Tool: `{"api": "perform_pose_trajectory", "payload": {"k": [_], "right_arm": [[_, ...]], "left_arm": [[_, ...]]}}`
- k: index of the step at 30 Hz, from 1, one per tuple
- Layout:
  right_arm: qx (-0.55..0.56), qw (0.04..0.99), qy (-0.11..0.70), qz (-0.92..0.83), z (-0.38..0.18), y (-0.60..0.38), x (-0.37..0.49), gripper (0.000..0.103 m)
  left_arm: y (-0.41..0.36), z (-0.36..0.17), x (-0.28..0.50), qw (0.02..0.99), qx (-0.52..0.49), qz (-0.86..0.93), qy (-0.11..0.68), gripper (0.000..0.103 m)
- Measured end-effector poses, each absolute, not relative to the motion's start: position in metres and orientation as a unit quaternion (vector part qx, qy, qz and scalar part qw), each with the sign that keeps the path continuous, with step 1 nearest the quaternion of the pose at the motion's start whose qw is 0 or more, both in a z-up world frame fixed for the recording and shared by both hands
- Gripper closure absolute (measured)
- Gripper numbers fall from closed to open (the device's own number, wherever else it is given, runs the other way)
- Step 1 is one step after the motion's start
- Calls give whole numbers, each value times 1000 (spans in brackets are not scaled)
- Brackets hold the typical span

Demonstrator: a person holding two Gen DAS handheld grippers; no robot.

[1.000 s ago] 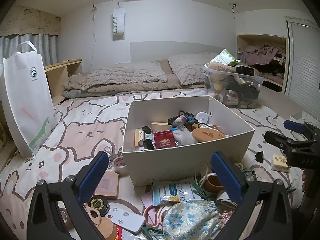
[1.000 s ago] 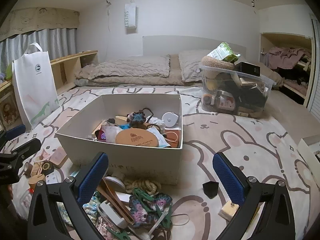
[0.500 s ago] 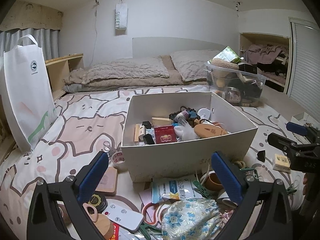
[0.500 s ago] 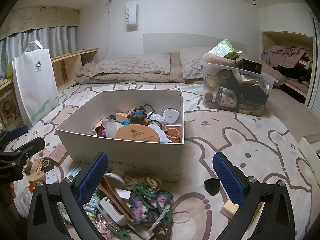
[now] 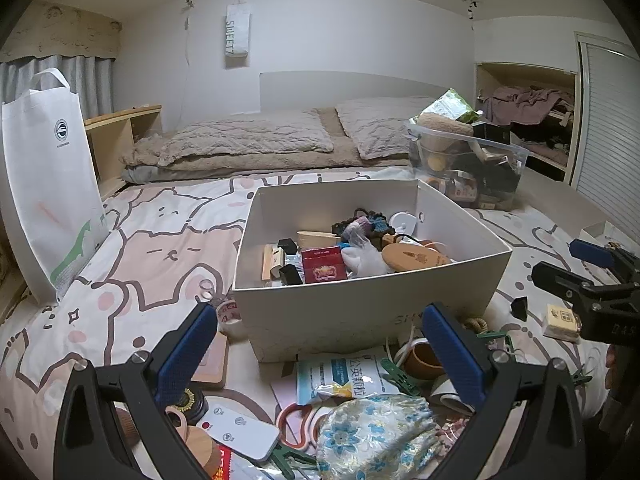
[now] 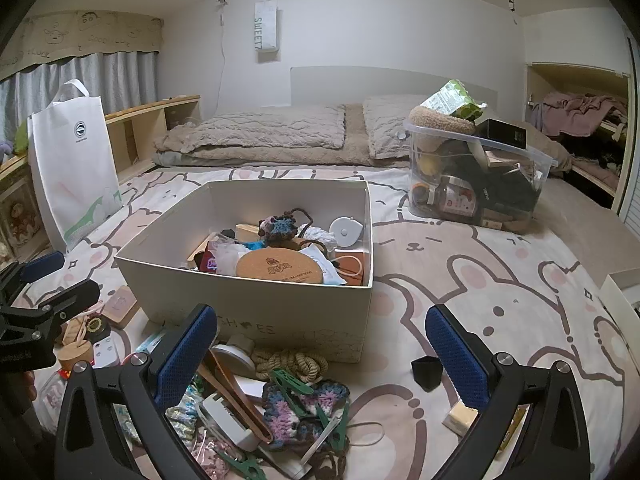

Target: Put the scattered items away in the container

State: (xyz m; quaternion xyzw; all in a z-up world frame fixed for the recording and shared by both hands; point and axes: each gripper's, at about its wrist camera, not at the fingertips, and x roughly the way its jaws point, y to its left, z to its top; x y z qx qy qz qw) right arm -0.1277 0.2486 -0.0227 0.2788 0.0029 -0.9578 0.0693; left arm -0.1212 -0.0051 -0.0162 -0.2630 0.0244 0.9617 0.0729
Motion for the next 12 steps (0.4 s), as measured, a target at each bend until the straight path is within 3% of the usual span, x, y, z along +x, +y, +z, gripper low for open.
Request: {"api": "perform_pose_trajectory", "payload": {"k": [12], "right_arm": [[277, 71, 1, -958, -22, 249, -127, 0]], "left_arm": [[-4, -15, -120, 70, -255, 964, 19, 0]]}}
